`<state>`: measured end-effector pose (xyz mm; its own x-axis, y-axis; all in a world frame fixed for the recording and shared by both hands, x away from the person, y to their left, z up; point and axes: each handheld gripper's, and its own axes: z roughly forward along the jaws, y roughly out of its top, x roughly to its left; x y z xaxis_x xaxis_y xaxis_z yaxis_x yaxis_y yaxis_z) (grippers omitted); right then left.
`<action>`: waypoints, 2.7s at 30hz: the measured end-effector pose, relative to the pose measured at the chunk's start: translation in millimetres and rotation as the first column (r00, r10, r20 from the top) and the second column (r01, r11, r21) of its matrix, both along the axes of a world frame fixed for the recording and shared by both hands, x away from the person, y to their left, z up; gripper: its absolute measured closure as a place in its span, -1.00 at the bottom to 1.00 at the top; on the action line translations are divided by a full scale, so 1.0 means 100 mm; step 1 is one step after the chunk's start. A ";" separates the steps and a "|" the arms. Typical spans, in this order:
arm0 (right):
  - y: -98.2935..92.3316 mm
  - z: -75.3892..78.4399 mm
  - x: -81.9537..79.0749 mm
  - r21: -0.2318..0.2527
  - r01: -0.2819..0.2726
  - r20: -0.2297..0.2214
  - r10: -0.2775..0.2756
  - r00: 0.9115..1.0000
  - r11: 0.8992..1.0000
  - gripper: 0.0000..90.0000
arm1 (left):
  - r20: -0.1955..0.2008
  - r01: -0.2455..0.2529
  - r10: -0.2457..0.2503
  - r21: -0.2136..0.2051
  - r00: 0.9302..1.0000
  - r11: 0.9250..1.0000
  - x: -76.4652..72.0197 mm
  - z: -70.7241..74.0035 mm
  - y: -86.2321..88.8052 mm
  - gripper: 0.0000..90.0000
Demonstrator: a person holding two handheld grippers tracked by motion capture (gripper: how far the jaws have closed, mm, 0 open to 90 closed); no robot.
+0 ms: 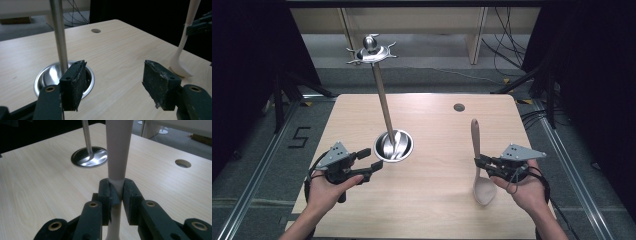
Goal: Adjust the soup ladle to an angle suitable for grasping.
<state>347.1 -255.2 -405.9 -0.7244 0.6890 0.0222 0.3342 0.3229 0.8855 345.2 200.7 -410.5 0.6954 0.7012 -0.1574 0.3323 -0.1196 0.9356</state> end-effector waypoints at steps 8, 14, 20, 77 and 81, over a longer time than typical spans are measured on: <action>0.12 0.09 0.02 0.011 -0.006 0.020 0.006 1.000 1.000 0.74 | 0.032 0.068 -0.068 -0.003 0.997 0.998 0.05 0.17 -0.30 -0.24; 0.27 0.12 0.04 0.011 -0.019 0.019 0.019 1.000 1.000 0.74 | 0.070 0.122 -0.120 -0.019 0.990 0.992 0.10 0.32 -0.59 -0.25; 0.34 0.12 0.05 0.020 -0.020 0.025 0.019 0.999 1.000 0.74 | 0.080 0.150 -0.149 -0.007 0.986 0.989 0.13 0.39 -0.74 -0.25; 0.78 0.10 -0.01 0.054 -0.047 0.039 0.045 0.998 0.997 0.62 | 0.171 0.228 -0.213 -0.073 0.962 0.971 0.23 0.61 -1.67 0.63; 0.76 0.11 -0.02 0.057 -0.076 0.034 0.075 0.997 0.995 0.27 | 0.169 0.245 -0.231 -0.069 0.958 0.967 0.24 0.65 -1.57 0.64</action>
